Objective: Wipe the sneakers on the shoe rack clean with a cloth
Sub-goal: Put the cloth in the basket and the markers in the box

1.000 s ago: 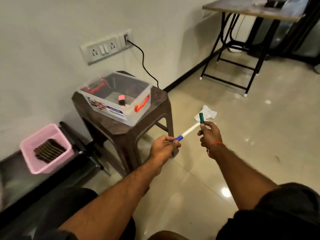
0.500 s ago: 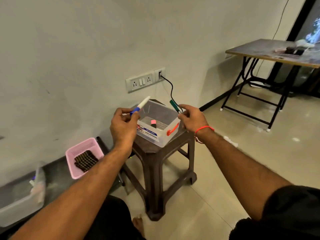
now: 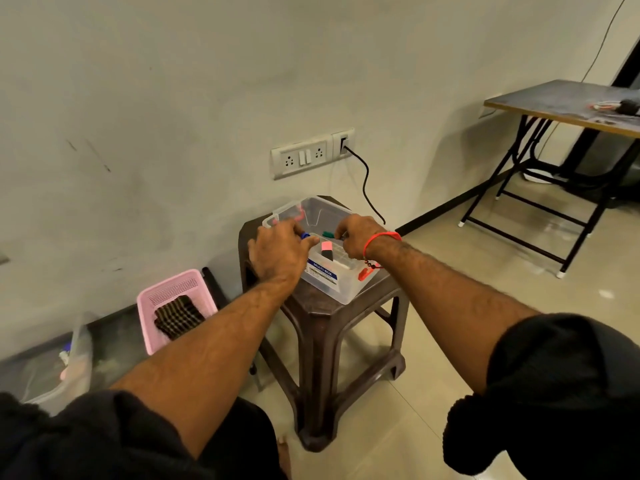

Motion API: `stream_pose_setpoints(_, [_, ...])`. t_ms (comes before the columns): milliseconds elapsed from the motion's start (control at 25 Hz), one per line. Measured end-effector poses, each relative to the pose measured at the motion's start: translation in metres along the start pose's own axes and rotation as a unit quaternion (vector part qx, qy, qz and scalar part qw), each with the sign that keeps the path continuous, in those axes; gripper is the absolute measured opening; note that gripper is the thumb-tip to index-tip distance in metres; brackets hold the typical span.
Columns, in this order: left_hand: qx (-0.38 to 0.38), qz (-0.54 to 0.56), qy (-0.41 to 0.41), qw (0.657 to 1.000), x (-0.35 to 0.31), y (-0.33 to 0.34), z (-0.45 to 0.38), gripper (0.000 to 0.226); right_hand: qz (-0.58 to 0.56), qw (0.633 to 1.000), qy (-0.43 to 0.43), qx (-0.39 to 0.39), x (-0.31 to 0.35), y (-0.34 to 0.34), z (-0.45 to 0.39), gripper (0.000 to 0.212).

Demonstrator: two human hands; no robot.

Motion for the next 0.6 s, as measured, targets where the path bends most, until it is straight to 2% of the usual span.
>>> stream_pose_setpoints(160, [0.013, -0.079, 0.008, 0.997, -0.014, 0.010, -0.008, 0.041, -0.009, 0.999, 0.014, 0.029, 0.003, 0.015, -0.014, 0.038])
stream_pose_setpoints(400, [0.064, -0.059, -0.012, 0.996, -0.014, 0.014, -0.005, 0.031, -0.040, 0.999, 0.015, 0.024, 0.004, 0.023, -0.021, 0.029])
stream_pose_setpoints(520, [0.047, -0.019, 0.002, 0.999, -0.008, 0.010, 0.004, 0.028, -0.070, 0.997, 0.013, -0.009, -0.003, 0.017, -0.019, 0.026])
stream_pose_setpoints(600, [0.018, 0.034, 0.022, 0.999, -0.006, 0.005, 0.016, 0.029, -0.098, 0.993, 0.002, -0.067, -0.007, 0.007, -0.011, 0.027])
Point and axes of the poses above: each hand's wrist, its own z-axis away from the middle knuckle, its own y-axis out of the palm, x = y × z, the point moved 5 cm from there along -z, towards the middle knuckle, and after that the axes turned 15 degrees about -y, right-handed, at the moved point
